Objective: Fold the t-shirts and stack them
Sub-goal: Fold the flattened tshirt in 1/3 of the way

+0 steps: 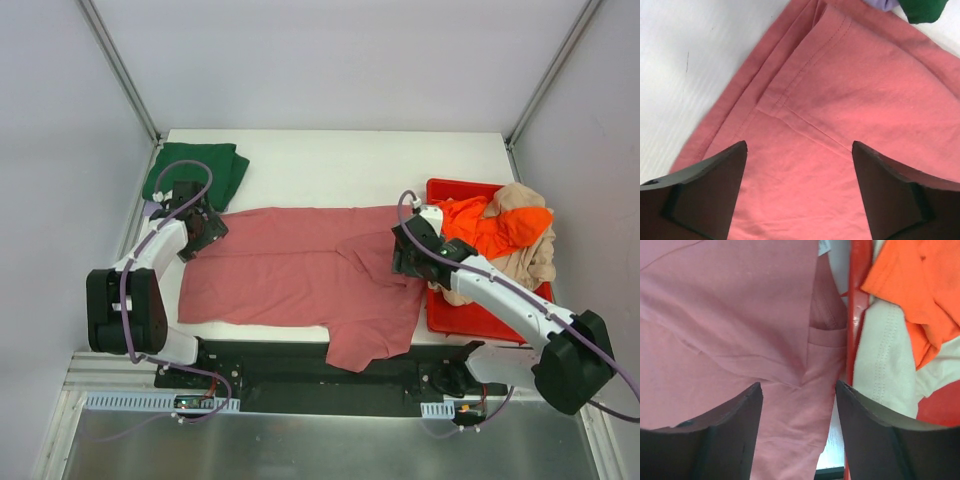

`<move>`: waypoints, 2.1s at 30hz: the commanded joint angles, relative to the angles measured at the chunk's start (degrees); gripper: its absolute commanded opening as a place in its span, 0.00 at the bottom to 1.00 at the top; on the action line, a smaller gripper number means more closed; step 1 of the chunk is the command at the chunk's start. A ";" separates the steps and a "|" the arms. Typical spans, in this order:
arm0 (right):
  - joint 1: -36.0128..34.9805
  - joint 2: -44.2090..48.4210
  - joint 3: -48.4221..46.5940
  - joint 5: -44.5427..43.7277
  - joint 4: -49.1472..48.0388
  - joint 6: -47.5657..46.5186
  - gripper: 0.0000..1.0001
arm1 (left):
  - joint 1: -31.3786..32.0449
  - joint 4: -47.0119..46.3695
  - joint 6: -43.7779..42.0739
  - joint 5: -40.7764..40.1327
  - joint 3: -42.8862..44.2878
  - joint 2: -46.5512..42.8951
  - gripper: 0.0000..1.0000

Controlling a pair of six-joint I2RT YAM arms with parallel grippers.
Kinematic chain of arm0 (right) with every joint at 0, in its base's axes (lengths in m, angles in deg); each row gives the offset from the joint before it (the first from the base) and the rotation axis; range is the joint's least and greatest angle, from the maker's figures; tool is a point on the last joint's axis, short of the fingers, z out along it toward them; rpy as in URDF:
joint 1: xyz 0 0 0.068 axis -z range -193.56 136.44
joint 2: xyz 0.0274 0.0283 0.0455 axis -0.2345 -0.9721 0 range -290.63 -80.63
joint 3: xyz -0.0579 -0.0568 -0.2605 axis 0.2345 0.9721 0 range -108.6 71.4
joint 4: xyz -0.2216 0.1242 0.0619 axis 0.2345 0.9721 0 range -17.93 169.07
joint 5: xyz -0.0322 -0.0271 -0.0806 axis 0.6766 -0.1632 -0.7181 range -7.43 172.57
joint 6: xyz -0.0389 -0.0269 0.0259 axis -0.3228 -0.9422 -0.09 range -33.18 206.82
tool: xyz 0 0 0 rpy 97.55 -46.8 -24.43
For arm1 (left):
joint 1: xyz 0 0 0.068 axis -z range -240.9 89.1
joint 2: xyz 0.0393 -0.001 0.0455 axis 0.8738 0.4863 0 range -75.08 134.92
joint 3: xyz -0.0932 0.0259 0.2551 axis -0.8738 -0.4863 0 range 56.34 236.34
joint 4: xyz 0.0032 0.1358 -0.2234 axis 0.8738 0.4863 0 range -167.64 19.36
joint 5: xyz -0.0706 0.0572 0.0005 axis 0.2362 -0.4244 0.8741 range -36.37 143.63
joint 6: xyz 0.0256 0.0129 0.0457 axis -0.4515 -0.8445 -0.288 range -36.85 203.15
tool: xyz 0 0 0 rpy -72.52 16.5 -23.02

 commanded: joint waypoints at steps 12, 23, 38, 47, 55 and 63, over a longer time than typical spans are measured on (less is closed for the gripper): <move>-12.11 -12.72 -10.12 13.72 -11.33 -24.61 0.58 | 0.40 2.48 4.71 6.59 -5.81 -14.48 0.99; -12.55 -32.60 -22.00 10.04 -3.51 -27.78 0.41 | 0.40 2.66 8.41 5.45 -18.39 -22.14 0.99; -10.80 -37.44 -23.49 9.06 -2.45 -29.45 0.29 | 0.40 2.48 7.71 2.82 -18.30 -18.36 0.99; -10.00 -37.71 -23.05 9.06 -2.36 -29.54 0.12 | 0.49 2.48 7.45 0.97 -18.13 -16.25 0.99; -10.00 -37.71 -23.58 11.96 -2.45 -29.80 0.15 | 0.40 2.57 6.83 0.27 -17.86 -16.42 0.99; -9.92 -38.41 -22.79 11.71 -2.36 -29.37 0.25 | 0.40 2.57 6.48 0.36 -17.78 -16.08 0.99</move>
